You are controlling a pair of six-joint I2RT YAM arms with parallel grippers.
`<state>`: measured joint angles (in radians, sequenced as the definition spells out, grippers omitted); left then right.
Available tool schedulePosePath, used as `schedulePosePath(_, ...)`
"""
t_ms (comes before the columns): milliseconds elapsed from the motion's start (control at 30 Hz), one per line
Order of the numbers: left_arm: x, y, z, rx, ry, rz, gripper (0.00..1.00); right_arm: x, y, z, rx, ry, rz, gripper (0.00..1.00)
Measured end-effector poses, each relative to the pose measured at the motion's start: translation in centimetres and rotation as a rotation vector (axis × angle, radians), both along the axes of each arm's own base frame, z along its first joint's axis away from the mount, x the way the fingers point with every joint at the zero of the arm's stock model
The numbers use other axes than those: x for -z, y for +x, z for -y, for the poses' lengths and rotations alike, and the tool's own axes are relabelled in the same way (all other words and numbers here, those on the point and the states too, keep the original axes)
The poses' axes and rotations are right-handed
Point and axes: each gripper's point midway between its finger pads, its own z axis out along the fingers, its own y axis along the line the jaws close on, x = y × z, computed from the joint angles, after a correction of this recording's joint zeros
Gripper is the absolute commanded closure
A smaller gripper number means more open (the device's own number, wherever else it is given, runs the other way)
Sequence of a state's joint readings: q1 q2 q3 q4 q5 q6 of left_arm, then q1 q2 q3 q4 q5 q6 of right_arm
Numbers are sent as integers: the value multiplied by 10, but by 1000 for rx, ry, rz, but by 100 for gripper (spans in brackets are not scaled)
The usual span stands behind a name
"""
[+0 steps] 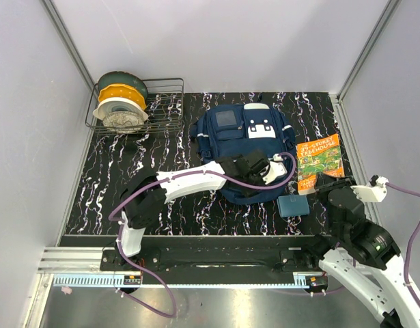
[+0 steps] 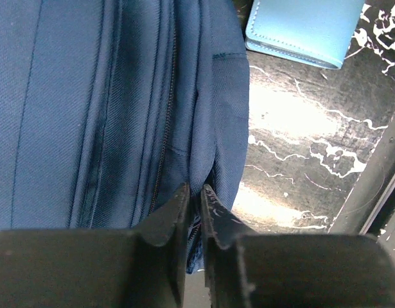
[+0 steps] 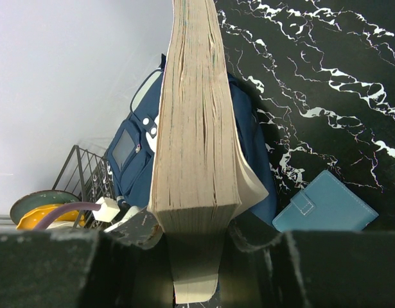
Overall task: Pack the student bag
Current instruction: Place the book in the student bag.
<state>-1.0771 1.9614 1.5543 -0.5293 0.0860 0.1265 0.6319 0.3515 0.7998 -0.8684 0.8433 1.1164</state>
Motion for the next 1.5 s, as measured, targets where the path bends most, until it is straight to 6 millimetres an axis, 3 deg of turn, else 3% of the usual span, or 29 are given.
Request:
schedulePosePath(33,1,1,0,-5,3,2,100,0,0,0,0,1,1,100)
schedulePosePath(567,-5,13,-4,-78,0,31,100,7,-10,7,6,-2,-20,99)
schedulePosePath(700,-39,32,-14,-159,-78,47,100,10,-14,11,12,5,-22,99)
schedulePosePath(967,-151,99,-46,-352,-311,132,100,13,-20,15,17,18,-26,100)
schedulePosePath(1100,-191,109,-44,-370,-383,170,100,15,-21,6,-19,52,-38,100)
schedulePosePath(1233,-203,111,-39,-373,-396,163,100,26,-20,-14,-99,107,-72,100)
schedulePosePath(1500,-202,111,-25,-376,-401,113,100,64,-17,-71,-305,228,-174,100)
